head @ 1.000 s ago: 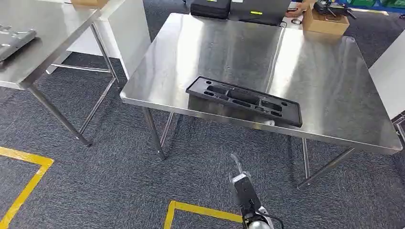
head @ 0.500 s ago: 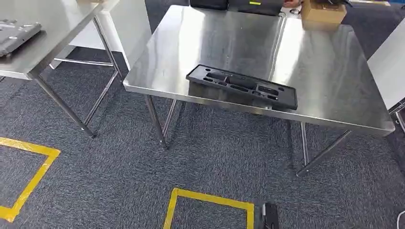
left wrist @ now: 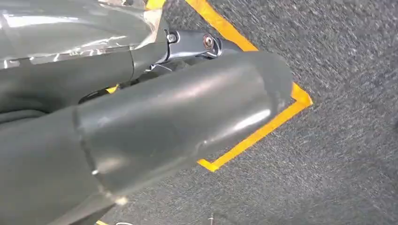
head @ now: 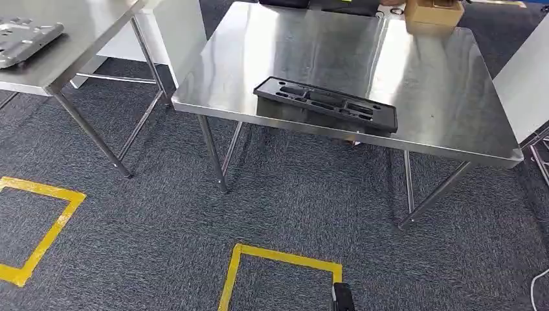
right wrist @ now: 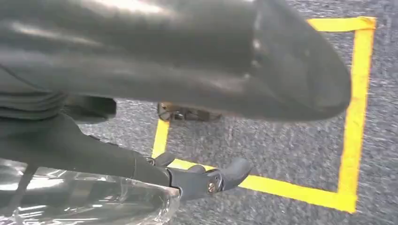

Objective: Take the parts from the cabinet and place them on the table.

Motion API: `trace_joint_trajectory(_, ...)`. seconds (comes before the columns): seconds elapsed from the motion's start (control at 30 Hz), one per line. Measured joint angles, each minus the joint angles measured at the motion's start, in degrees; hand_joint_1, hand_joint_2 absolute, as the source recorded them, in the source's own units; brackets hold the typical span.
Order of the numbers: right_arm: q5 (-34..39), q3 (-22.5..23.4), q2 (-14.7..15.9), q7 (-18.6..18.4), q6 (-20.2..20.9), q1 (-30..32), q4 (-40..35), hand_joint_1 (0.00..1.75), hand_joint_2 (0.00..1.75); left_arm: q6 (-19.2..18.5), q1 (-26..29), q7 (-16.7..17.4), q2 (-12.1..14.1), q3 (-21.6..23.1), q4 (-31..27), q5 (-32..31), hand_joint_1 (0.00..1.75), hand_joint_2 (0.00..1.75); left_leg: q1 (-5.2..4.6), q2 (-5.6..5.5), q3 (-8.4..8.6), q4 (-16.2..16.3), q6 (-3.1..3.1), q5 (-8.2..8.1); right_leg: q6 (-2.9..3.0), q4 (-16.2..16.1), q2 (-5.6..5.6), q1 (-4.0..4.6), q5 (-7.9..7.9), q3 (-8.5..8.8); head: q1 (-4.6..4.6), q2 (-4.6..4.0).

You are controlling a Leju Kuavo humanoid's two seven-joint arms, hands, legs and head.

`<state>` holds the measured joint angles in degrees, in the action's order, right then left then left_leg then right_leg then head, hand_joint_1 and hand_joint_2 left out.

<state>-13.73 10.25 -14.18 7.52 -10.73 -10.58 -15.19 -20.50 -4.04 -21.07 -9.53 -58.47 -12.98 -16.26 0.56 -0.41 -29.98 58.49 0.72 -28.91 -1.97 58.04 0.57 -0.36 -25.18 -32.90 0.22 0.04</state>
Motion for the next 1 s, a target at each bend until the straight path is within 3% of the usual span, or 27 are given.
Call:
trace_joint_trajectory(0.03, 0.0, 0.0, 0.0, 0.1, -0.1, 0.1, 0.2, 0.0, 0.0, 0.0, 0.0, 0.0, -0.1, 0.0, 0.0, 0.0, 0.0, 0.0, 0.58, 0.28, -0.36, -0.8, 0.98, 0.81, -0.29, 0.4, -0.09, 0.44, -0.27, -0.4, 0.07, 0.0)
trace_joint_trajectory(0.07, 0.0, 0.0, 0.2, 0.2, -0.1, 0.1, 0.3, 0.0, 0.0, 0.0, -0.1, 0.0, -0.1, 0.0, 0.1, 0.0, 0.0, 0.0, 0.33, 0.48, -0.98, -0.8, 1.46, 1.44, -0.02, 1.7, -0.3, 0.08, -2.24, -1.28, -0.02, 0.0)
trace_joint_trajectory(0.1, 0.7, 0.0, 0.2, 0.8, 0.4, 0.1, 0.4, 0.0, 0.0, 0.0, -0.1, 0.0, 0.0, 0.0, 0.1, -0.3, 0.0, 0.0, 0.39, 0.58, -1.7, -0.8, 2.06, 2.06, 0.55, 4.5, -0.34, 0.06, -5.16, -2.45, 0.53, 0.0)
trace_joint_trajectory(0.17, 1.9, 0.6, 0.4, 2.4, 1.8, 0.1, 0.5, 0.0, 0.0, -0.3, 0.0, 0.0, 0.0, 0.2, 0.1, -0.7, 0.0, 0.0, 0.29, 0.72, -3.4, -0.8, 2.13, 3.32, 0.97, 12.7, -0.38, -0.2, -10.44, -4.51, 0.53, 0.0)
trace_joint_trajectory(0.2, 2.0, 0.8, 0.5, 2.9, 2.0, 0.1, 0.5, 0.0, 0.0, -0.5, 0.0, 0.0, 0.0, 0.2, 0.1, -1.0, 0.0, 0.0, 0.27, 0.87, -4.35, -0.7, 2.09, 4.0, 0.59, 16.1, -0.38, -0.24, -11.42, -4.94, 0.61, 0.0)
trace_joint_trajectory(0.23, 2.8, 0.9, 0.6, 3.3, 2.1, 0.2, 0.6, 0.0, 0.0, -0.5, 0.0, 0.0, 0.0, 0.3, 0.1, -1.3, 0.0, 0.0, 0.28, 0.96, -5.26, -0.7, 1.98, 4.73, -0.05, 17.2, -0.38, -0.37, -10.82, -4.34, 0.57, 0.0)
trace_joint_trajectory(0.27, 4.1, 1.3, 0.7, 4.1, 2.7, 0.3, 0.7, 0.0, 0.0, -0.5, 0.0, 0.0, 0.0, 0.5, 0.2, -1.8, 0.0, 0.0, 0.36, 1.0, -6.17, -0.7, 1.78, 5.45, -0.91, 16.0, -0.38, -0.47, -9.04, -2.7, 0.61, 0.0)
trace_joint_trajectory(0.33, 7.6, 3.0, 1.0, 5.8, 5.1, 0.7, 0.8, 0.0, 0.0, -0.6, 0.0, 0.2, 0.0, 1.1, 0.4, -2.6, 0.0, 0.0, 0.53, 0.96, -7.77, -0.7, 1.18, 6.81, -2.12, 8.8, -0.38, -0.8, -5.68, 2.84, 0.57, 0.0)
trace_joint_trajectory(0.37, 7.8, 4.2, 1.1, 6.1, 5.2, 0.7, 0.8, 0.0, 0.0, -0.6, 0.0, 0.2, 0.0, 1.2, 0.4, -2.9, 0.0, 0.0, 0.44, 0.9, -8.24, -0.6, 0.78, 7.53, -1.99, 3.3, -0.4, -1.05, -5.92, 6.76, 0.63, 0.0)
trace_joint_trajectory(0.4, 7.8, 4.7, 1.2, 6.2, 4.9, 0.7, 0.8, 0.0, 0.0, -0.6, 0.0, 0.3, 0.0, 1.4, 0.5, -3.1, 0.0, 0.0, 0.23, 0.89, -8.71, -0.4, 0.25, 8.13, -1.48, -2.6, -0.48, -0.38, -7.66, 10.36, 0.68, 0.0)
trace_joint_trajectory(0.43, 9.1, 5.2, 1.4, 6.0, 4.9, 0.9, 0.9, 0.0, 0.0, -0.6, 0.0, 0.6, 0.0, 1.5, 0.5, -3.5, 0.0, 0.0, 0.21, 0.96, -8.68, -0.8, -0.05, 8.96, -0.62, -3.2, -0.7, -0.26, -8.04, 9.59, 0.24, 0.0)
trace_joint_trajectory(0.5, 10.7, 7.0, 1.6, 5.8, 4.9, 1.4, 1.1, 0.0, 0.0, -0.5, 0.0, 1.0, 0.0, 1.9, 0.5, -3.6, 0.0, 0.0, 0.37, 0.97, -8.48, -1.4, -0.64, 10.22, 0.12, -2.7, -0.7, 0.11, -7.52, 9.05, 0.31, 0.0)
trace_joint_trajectory(0.53, 11.2, 7.8, 1.6, 5.6, 5.0, 1.9, 1.3, 0.0, 0.0, -0.5, 0.3, 1.0, 0.1, 1.9, 0.6, -3.8, 0.0, 0.0, 0.44, 0.77, -8.75, -1.6, -1.09, 10.94, 1.14, -2.9, -0.54, -0.34, -6.71, 8.25, 0.28, 0.0)
trace_joint_trajectory(0.57, 11.2, 8.2, 1.7, 5.6, 5.0, 2.1, 1.4, 0.0, 0.0, -0.5, 0.3, 1.0, 0.1, 1.9, 0.7, -3.9, 0.0, 0.0, 0.77, 0.72, -9.54, -0.8, -1.26, 8.5, 1.83, -2.8, -0.29, -1.01, -5.97, 7.87, 0.11, 0.0)
trace_joint_trajectory(0.63, 11.4, 8.8, 1.7, 5.6, 5.1, 2.4, 1.4, 0.0, 0.0, -0.4, 0.4, 1.0, 0.2, 2.0, 0.8, -4.0, 0.0, 0.0, 0.8, 0.63, -10.58, 5.5, -1.48, -0.26, 3.23, -2.8, -0.17, -0.48, -4.45, 6.14, -0.26, 0.0)
trace_joint_trajectory(0.67, 12.0, 9.2, 1.7, 5.8, 5.5, 2.4, 1.4, 0.0, 0.0, -0.4, 0.3, 1.0, 0.2, 2.1, 0.9, -4.0, 0.0, 0.0, 0.8, 0.48, -11.18, 10.1, -1.67, -3.55, 3.43, -2.7, -0.08, -0.23, -3.69, 5.31, -0.24, 0.0)
trace_joint_trajectory(0.7, 12.6, 9.8, 1.7, 6.2, 6.3, 2.4, 1.4, 0.0, 0.0, -0.4, 0.3, 1.0, 0.2, 2.3, 0.9, -4.0, 0.0, 0.0, 0.82, 0.49, -11.48, 14.3, -1.79, -5.0, 3.52, -2.7, 0.03, 0.06, -3.0, 4.44, -0.26, 0.0)
trace_joint_trajectory(0.73, 12.6, 10.2, 1.7, 6.7, 6.7, 2.4, 1.4, 0.0, 0.0, -0.4, 0.3, 1.0, 0.3, 2.4, 0.9, -4.0, 0.0, 0.0, 0.83, 0.5, -11.22, 16.8, -1.81, -4.3, 3.54, -2.5, 0.09, 0.27, -2.31, 3.94, -0.26, 0.0)
trace_joint_trajectory(0.77, 11.9, 10.4, 1.9, 6.8, 6.7, 2.5, 1.5, 0.0, 0.0, -0.3, 0.3, 1.0, 0.3, 2.4, 0.9, -4.0, 0.0, 0.0, 0.83, 0.5, -10.15, 17.4, -1.69, -2.19, 3.41, -2.2, 0.11, 0.41, -1.63, 2.75, -0.26, 0.0)
trace_joint_trajectory(0.8, 10.8, 10.5, 2.0, 6.8, 6.1, 2.5, 1.5, 0.0, 0.0, -0.1, 0.3, 1.2, 0.3, 2.4, 0.9, -4.0, 0.0, 0.0, 0.82, 0.5, -8.22, 16.0, -1.52, 0.1, 3.27, -1.7, 0.1, 0.44, -1.07, 1.64, -0.33, 0.0)
trace_joint_trajectory(0.83, 9.9, 10.4, 2.0, 6.5, 5.5, 2.5, 1.6, 0.0, 0.0, 0.0, 0.3, 1.3, 0.3, 2.4, 0.9, -4.0, 0.0, 0.0, 0.82, 0.5, -5.07, 12.6, -1.29, 1.7, 3.06, -1.3, 0.06, 0.45, -0.67, 0.59, -0.31, 0.0)
trace_joint_trajectory(0.87, 10.0, 10.4, 2.1, 6.3, 5.2, 2.4, 1.6, 0.0, 0.0, 0.1, 0.2, 1.3, 0.3, 2.4, 0.9, -4.0, 0.0, 0.0, 0.81, 0.43, -0.99, 7.6, -1.0, 1.42, 2.84, -0.8, -0.01, 0.49, -0.28, -0.03, -0.35, 0.0)
trace_joint_trajectory(0.9, 10.4, 10.4, 2.1, 6.2, 5.2, 2.6, 1.6, 0.0, 0.0, 0.2, 0.1, 1.3, 0.3, 2.5, 0.9, -4.1, 0.0, 0.0, 0.51, 0.28, 2.67, 2.1, -0.75, -1.31, 2.43, -0.4, 0.01, 0.77, -0.02, -0.68, -0.37, 0.0)
trace_joint_trajectory(0.93, 11.0, 10.4, 2.1, 6.4, 5.7, 2.6, 1.7, 0.0, 0.0, 0.2, -0.1, 1.2, 0.3, 2.6, 0.9, -4.1, 0.0, 0.0, 0.39, 0.19, 4.03, -0.6, -0.43, -2.29, 2.15, -0.3, 0.11, 0.74, 0.41, -0.8, -0.17, 0.0)
trace_joint_trajectory(1.0, 11.2, 10.7, 2.1, 6.7, 6.3, 2.4, 1.7, 0.0, 0.0, 0.2, -0.1, 1.1, 0.3, 2.6, 1.0, -4.2, 0.0, 0.0, -0.23, 0.22, 3.36, -1.2, -0.13, -2.38, 1.3, -0.4, 0.37, 0.38, 1.82, -1.65, -0.35, 0.0)
